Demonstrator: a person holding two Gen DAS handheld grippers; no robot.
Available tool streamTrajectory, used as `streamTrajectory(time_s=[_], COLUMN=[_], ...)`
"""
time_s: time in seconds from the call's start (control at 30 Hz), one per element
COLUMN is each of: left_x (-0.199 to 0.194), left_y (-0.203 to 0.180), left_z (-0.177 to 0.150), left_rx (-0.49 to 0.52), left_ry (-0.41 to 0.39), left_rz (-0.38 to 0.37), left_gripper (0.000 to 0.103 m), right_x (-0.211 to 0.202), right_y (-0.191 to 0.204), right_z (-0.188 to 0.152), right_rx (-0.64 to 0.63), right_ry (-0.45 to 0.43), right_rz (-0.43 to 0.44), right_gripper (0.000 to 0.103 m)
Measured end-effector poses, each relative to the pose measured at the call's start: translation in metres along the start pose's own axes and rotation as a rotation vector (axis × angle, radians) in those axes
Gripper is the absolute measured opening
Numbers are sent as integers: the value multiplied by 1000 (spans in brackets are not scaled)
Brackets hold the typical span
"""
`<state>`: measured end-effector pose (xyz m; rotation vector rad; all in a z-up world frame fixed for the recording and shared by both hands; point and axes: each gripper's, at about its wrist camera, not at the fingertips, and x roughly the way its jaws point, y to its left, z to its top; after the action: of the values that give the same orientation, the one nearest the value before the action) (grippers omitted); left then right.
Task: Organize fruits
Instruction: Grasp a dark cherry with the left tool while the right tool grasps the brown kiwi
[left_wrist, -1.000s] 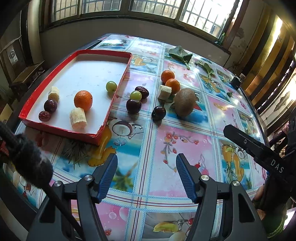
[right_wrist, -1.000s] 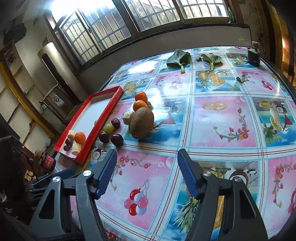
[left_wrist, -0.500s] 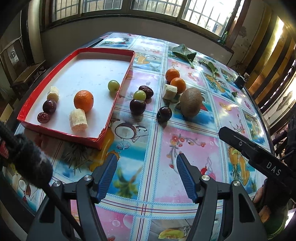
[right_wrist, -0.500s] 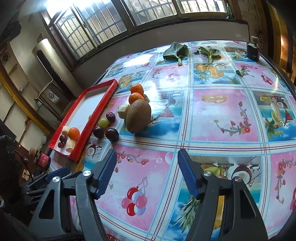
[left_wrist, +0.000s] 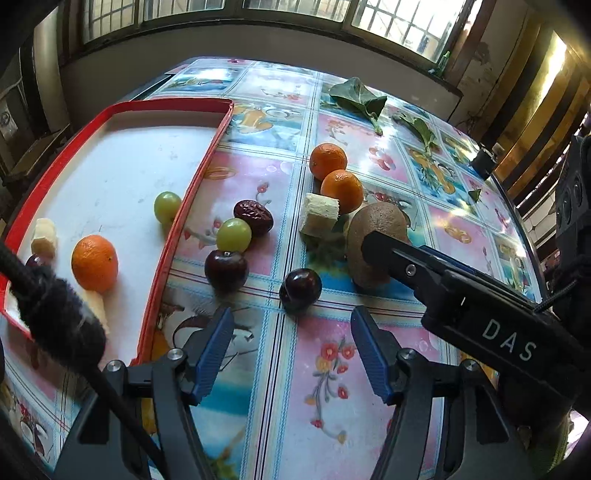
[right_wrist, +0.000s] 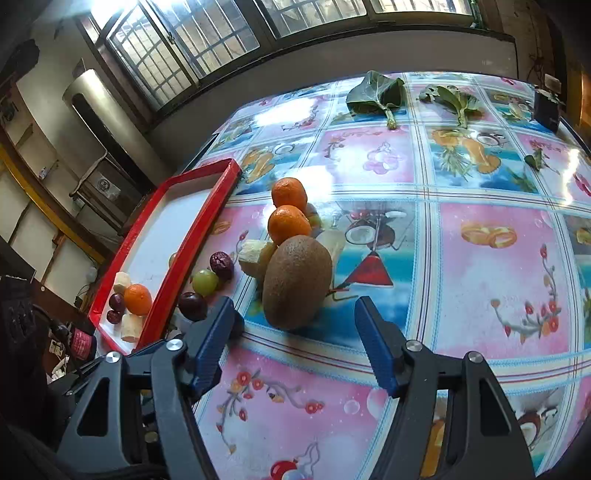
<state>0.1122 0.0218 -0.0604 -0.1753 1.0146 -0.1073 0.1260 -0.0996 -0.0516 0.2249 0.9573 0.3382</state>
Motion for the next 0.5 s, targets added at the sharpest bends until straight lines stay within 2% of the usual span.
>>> streamTrajectory(time_s=[0.07, 0.13, 0.2, 0.27, 0.37, 0.5], left_x=[6, 12, 16, 18, 20, 19], left_y=[0, -1, -3, -7, -5, -1], left_z=[3, 4, 5, 7, 11, 12], left_rx=[7, 15, 34, 60, 70, 61], left_ry=[9, 17, 14, 6, -2, 3], left_rz=[-1, -1, -2, 16, 19, -5], left_gripper=[65, 60, 51, 42, 26, 23], right_x=[7, 15, 22, 29, 35, 28], right_y=[-2, -4, -5, -4, -3, -5], right_z=[4, 9, 12, 13, 14, 13], right_rx=[7, 10, 11, 4, -12, -15], right_ry=[9, 21, 39, 55, 56, 44], right_rz=[9, 13, 21, 20, 12, 9], right_gripper=[69, 67, 62, 53, 48, 47])
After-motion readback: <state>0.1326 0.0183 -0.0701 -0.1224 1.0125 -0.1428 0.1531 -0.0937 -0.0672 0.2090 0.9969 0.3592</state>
